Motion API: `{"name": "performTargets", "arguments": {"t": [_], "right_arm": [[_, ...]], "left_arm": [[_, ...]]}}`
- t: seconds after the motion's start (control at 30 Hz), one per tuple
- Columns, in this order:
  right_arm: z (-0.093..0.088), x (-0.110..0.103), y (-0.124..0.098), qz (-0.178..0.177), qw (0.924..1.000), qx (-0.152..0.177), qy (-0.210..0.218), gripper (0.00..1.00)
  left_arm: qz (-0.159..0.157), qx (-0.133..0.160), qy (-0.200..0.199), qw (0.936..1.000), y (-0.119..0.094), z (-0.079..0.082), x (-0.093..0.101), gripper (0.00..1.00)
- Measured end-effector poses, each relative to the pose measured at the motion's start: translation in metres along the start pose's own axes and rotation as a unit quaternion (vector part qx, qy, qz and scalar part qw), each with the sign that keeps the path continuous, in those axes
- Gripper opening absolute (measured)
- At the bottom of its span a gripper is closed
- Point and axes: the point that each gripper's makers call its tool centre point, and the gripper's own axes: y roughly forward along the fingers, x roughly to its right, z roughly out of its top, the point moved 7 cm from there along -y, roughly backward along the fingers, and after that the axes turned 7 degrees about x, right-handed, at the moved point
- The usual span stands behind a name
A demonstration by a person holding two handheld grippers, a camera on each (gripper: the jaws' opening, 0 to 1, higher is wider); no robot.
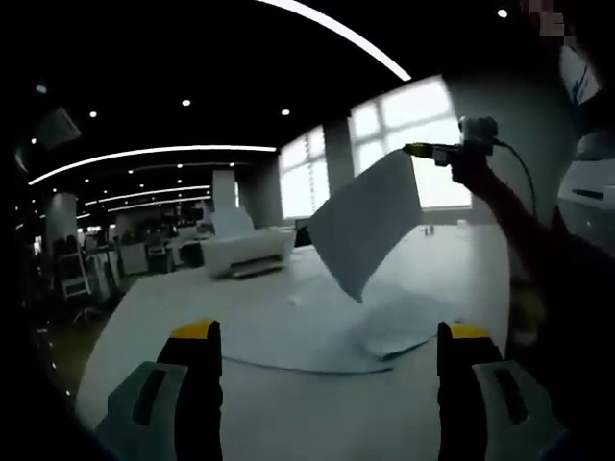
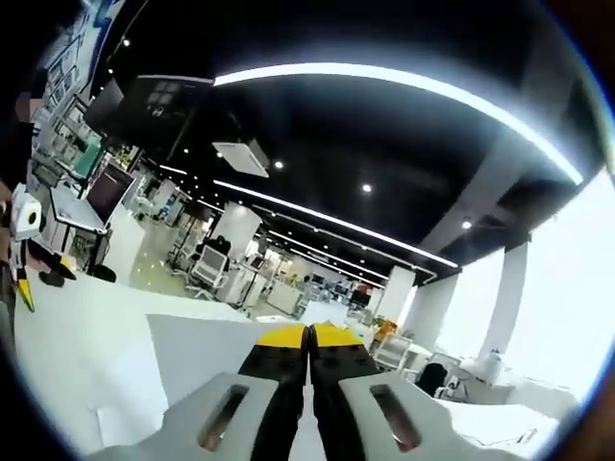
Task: Organize the stack of printing papers by aligning and flattening the scattered papers on the table
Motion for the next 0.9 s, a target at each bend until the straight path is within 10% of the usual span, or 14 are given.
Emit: {"name": "performTargets", "arguments": {"t": [0.9], "right_arm": [[0.050, 0.013, 0.025, 0.040, 0.9951, 0.064, -0.065, 0.00]], "left_arm": [[-0.008, -0.015, 0.015, 0.9998, 0.003, 0.001, 0.010, 0.95]]}}
